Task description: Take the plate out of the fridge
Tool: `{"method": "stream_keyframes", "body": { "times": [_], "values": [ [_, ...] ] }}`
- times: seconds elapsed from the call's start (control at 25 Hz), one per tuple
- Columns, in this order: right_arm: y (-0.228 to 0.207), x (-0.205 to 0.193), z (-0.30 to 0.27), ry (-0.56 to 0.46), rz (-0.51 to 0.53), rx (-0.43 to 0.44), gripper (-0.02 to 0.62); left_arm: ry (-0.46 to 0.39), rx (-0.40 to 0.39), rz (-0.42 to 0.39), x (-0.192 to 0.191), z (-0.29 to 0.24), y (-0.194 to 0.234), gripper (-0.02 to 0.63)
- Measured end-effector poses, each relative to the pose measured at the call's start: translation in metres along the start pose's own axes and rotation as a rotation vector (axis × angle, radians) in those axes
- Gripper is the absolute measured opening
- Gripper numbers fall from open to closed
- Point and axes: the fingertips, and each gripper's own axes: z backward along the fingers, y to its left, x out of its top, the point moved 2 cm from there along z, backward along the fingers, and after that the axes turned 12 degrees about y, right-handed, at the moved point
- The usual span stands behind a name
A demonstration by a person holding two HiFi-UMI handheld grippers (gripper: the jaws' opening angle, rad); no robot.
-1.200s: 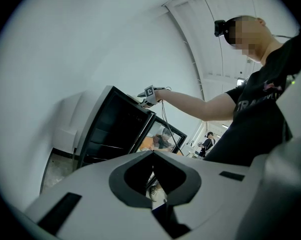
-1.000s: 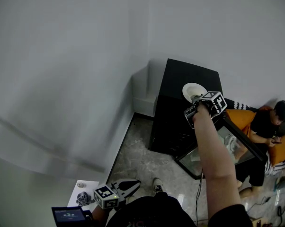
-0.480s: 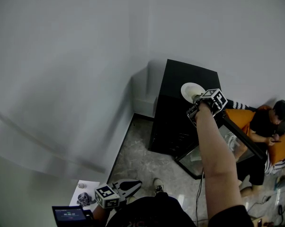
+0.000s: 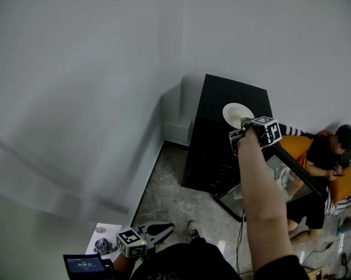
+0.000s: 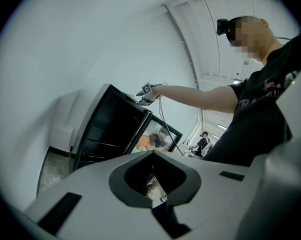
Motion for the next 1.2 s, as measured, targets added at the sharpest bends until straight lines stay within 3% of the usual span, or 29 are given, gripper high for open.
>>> {"method": "stream_keyframes", "body": {
  "times": [0.08, 0.16, 0.32, 0.4, 0.44, 0.6, 0.8, 1.0, 1.2],
  "values": [
    [-0.005, -0.005, 0.004, -0.011, -0.009, 0.023, 0.209, -0.006, -0.004, 0.006, 0.002, 0.0, -0.001, 0.005],
    [-0.007, -0.014, 0.012, -0.032, 0.009, 0.101, 0.209, -0.009, -0.002, 0.002, 0.002, 0.0, 0.0, 0.005],
    [-0.023, -0.037, 0.047, -0.098, 0.162, 0.283, 0.195, -0.008, -0.007, -0.007, 0.002, 0.008, 0.0, 0.005],
    [-0.042, -0.053, 0.063, -0.093, 0.23, 0.333, 0.06, 0.0, -0.012, -0.008, 0.002, 0.014, 0.0, 0.005],
    [-0.053, -0.061, 0.069, -0.082, 0.259, 0.35, 0.008, 0.005, -0.015, -0.01, 0.002, 0.016, 0.0, 0.005],
    [-0.091, -0.107, 0.098, 0.005, 0.406, 0.428, 0.008, 0.033, -0.036, -0.025, 0.0, 0.023, -0.003, 0.005],
    [-0.138, -0.21, 0.149, 0.18, 0.644, 0.553, 0.008, 0.101, -0.088, -0.044, -0.016, 0.027, -0.011, 0.005],
    [-0.196, -0.296, 0.207, 0.326, 0.895, 0.535, 0.008, 0.17, -0.146, -0.074, -0.032, 0.018, -0.029, 0.005],
    [-0.228, -0.338, 0.251, 0.369, 1.074, 0.517, 0.008, 0.213, -0.207, -0.134, -0.037, 0.004, -0.059, 0.005]
  ]
}}
